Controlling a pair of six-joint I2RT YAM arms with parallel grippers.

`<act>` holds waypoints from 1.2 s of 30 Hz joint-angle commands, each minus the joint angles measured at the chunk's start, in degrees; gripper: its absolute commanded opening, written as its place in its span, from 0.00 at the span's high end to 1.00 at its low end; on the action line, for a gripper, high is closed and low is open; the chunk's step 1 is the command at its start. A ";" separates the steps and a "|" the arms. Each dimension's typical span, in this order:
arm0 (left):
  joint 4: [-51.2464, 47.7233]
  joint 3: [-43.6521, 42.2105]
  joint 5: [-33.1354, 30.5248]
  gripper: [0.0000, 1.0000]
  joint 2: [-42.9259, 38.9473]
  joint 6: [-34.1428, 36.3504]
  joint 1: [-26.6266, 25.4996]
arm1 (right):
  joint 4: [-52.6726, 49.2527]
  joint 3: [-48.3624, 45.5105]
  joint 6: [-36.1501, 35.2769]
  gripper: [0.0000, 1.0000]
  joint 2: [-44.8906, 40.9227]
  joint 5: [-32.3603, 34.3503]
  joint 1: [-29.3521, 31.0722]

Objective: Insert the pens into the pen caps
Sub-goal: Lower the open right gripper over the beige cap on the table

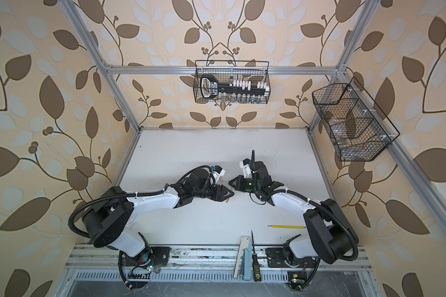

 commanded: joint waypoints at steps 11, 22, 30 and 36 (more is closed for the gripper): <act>1.47 0.24 4.59 0.59 1.32 0.53 -0.31 | 5.21 1.51 1.87 1.00 0.34 -3.60 -0.59; -0.14 0.63 4.07 0.87 0.67 1.30 -0.30 | 5.77 1.25 2.10 1.00 0.93 -4.08 -0.87; -5.37 0.97 -1.04 1.00 -2.72 3.32 -0.23 | -0.71 3.40 -1.04 0.74 -2.47 0.14 -1.01; -14.01 -0.37 -10.63 1.00 -11.36 6.49 1.30 | -16.31 11.10 -9.78 0.53 -6.24 8.67 -1.59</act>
